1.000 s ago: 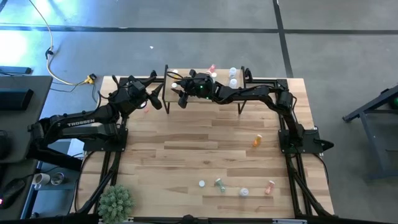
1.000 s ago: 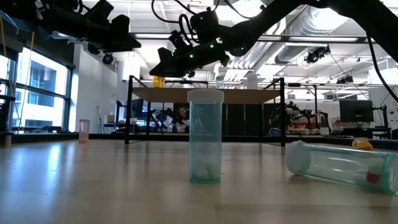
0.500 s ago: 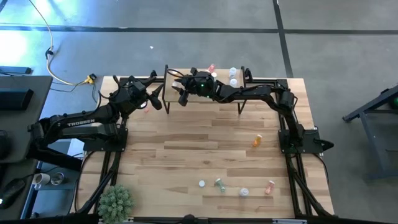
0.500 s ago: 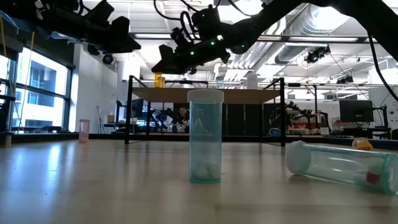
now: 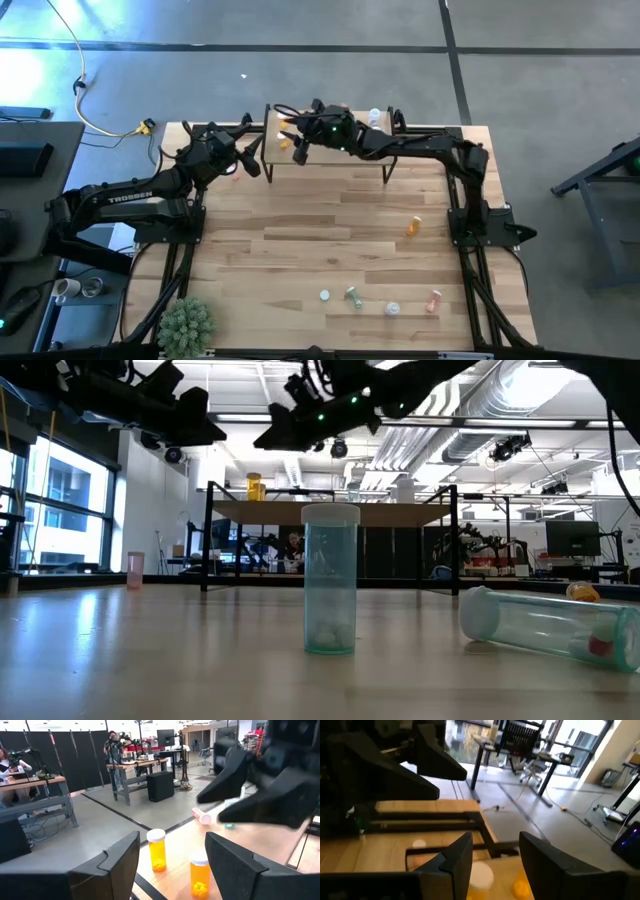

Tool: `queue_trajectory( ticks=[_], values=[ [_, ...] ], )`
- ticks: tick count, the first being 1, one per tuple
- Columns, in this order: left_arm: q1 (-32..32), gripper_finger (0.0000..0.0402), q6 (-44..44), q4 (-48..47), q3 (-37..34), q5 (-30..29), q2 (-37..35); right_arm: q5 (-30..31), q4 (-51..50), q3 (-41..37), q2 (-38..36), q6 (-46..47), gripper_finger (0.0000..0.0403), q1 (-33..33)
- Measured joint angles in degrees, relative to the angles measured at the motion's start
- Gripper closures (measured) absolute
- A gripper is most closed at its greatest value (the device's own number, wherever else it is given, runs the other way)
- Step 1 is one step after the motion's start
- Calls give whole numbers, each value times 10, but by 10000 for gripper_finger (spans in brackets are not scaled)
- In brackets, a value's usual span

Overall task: Pick and place medicine bottles onto shelf by color
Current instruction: Adjust the pill bottles on the shelf

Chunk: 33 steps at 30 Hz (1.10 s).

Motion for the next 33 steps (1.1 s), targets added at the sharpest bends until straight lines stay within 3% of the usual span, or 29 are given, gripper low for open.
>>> queue_trajectory(
  ticks=[12, 24, 28, 33],
  values=[
    [0, 188, -8, -32, 0, 11, 0, -18, -117, 5, -105, -55, 249, -67],
    [0, 188, -24, -44, 0, 32, 0, -28, -402, 227, -107, -99, 249, -184],
    [0, 188, -24, -55, 0, 37, 0, -63, -447, 258, -107, -122, 249, -218],
    [0, 188, 3, -41, 0, 32, 0, -72, -467, 264, -106, -215, 249, -254]
  ],
)
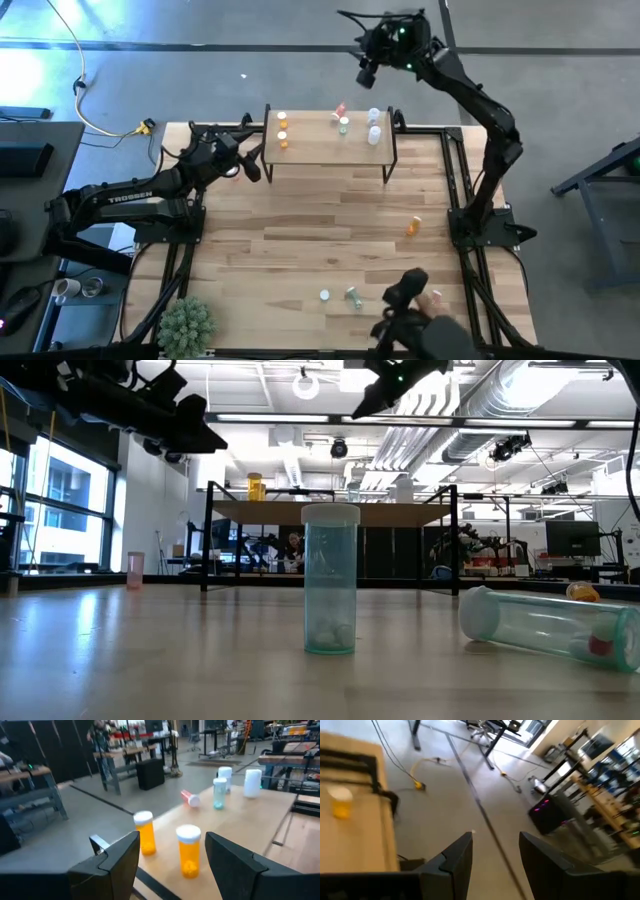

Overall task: Pick and place medicine bottles onto shelf by color
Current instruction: Adjust the pill bottles on the shelf

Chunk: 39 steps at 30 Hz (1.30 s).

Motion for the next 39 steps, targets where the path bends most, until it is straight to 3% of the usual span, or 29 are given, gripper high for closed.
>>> queue_trajectory(
  ticks=[7, 14, 18, 26, 32, 39],
  values=[
    [0, 188, -16, 84, 0, -2, 0, 13, 12, 0, 0, -26, 249, -32],
    [0, 188, -178, 76, 0, 26, 0, 14, -15, 26, 0, -9, 249, -24],
    [0, 188, -264, 76, 0, 29, 0, 24, -43, 62, 0, 46, 249, -23],
    [0, 188, -143, 74, 0, 58, 0, 22, -21, 90, 0, 77, 249, -33],
    [0, 188, -154, 72, 0, 88, 0, 4, -27, 90, 7, 111, 249, -43],
    [0, 188, -180, 72, 0, -4, 0, -21, -26, 90, 17, 53, 249, -54]
  ],
)
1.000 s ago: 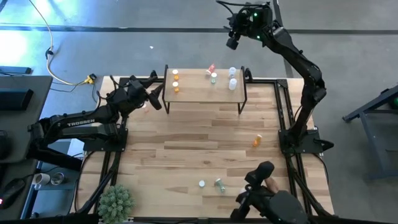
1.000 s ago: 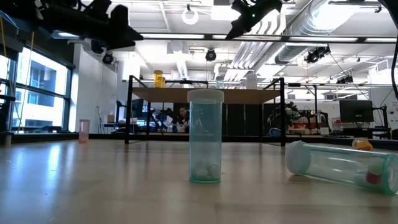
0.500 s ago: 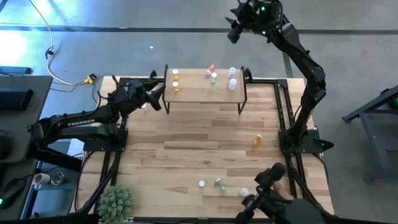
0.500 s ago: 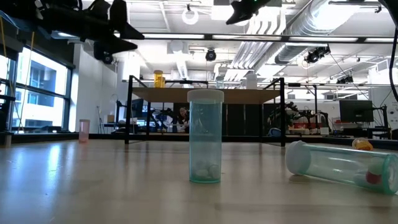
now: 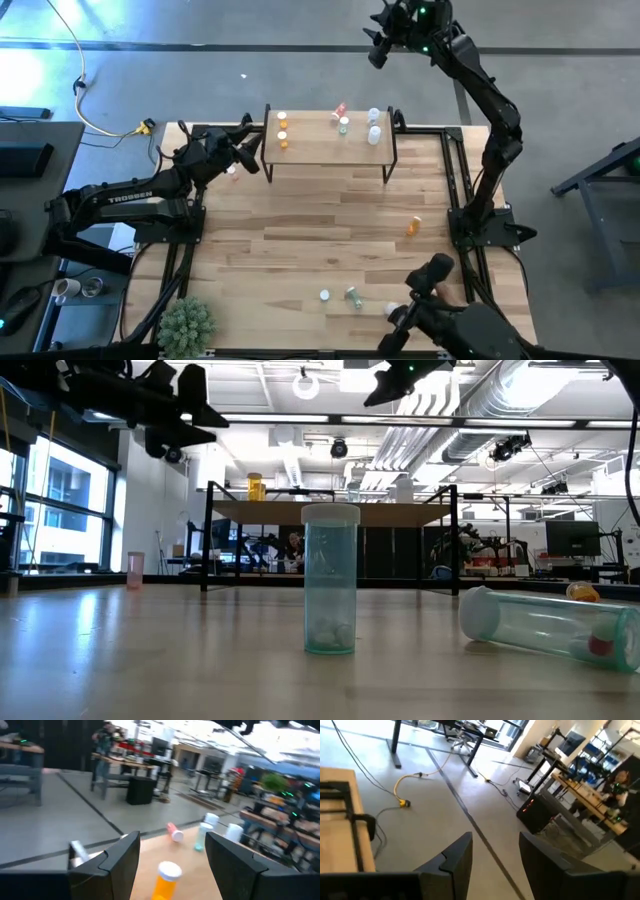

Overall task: Pick and place medicine bottles onto shelf by color
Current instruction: Adjust the pill bottles on the shelf

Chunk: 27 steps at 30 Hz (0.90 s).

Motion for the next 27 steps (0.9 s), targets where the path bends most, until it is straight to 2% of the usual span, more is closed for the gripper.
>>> queue_trajectory(
  ticks=[6, 11, 22, 27],
  values=[
    [0, 188, 6, 0, 1, -10, -3, -48, -3, 0, 7, -50, 249, 4],
    [0, 188, -17, 0, 1, -16, -2, -86, -24, 0, 41, -35, 249, 3],
    [0, 188, -17, -2, 1, -42, -2, -87, -16, 0, 119, 176, 249, 3],
    [0, 188, -17, -25, 1, -43, -2, -86, -33, 0, 139, 230, 249, 3]
  ],
)
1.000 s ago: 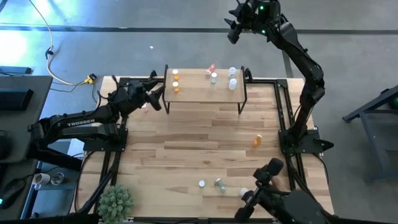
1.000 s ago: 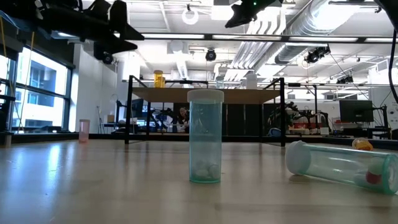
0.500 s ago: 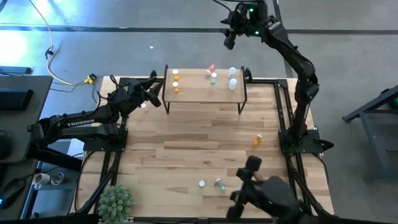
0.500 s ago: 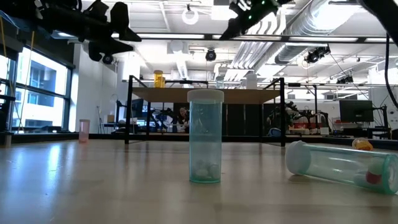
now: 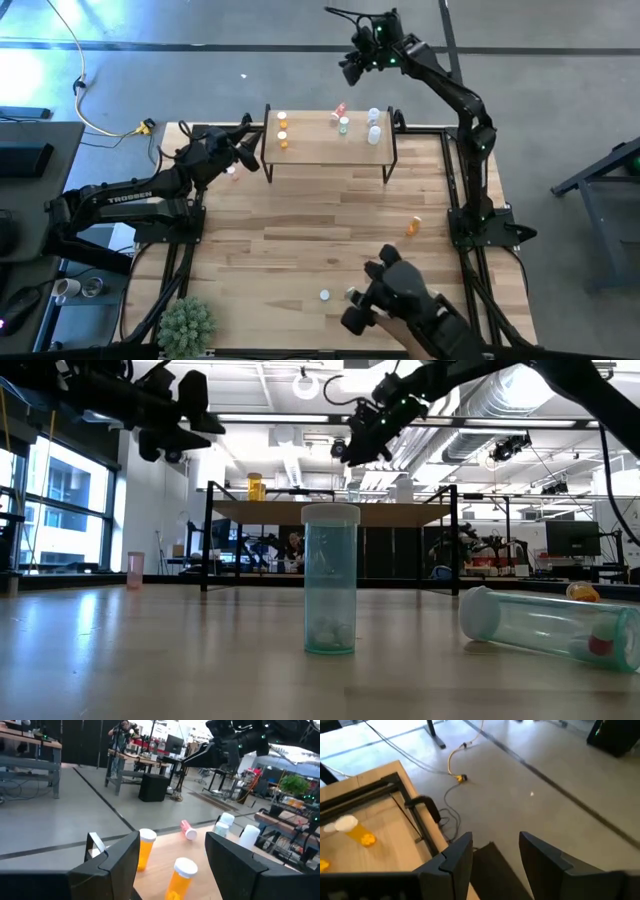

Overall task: Pick and place medicine bottles onto shelf by color
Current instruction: Adjust the pill bottles on the shelf

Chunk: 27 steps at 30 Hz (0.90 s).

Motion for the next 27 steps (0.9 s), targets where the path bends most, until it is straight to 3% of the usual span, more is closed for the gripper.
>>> queue_trajectory(
  ticks=[27],
  values=[
    [0, 188, -1, -38, 0, 21, 0, 32, -143, 0, 70, 10, 249, -1]
  ],
)
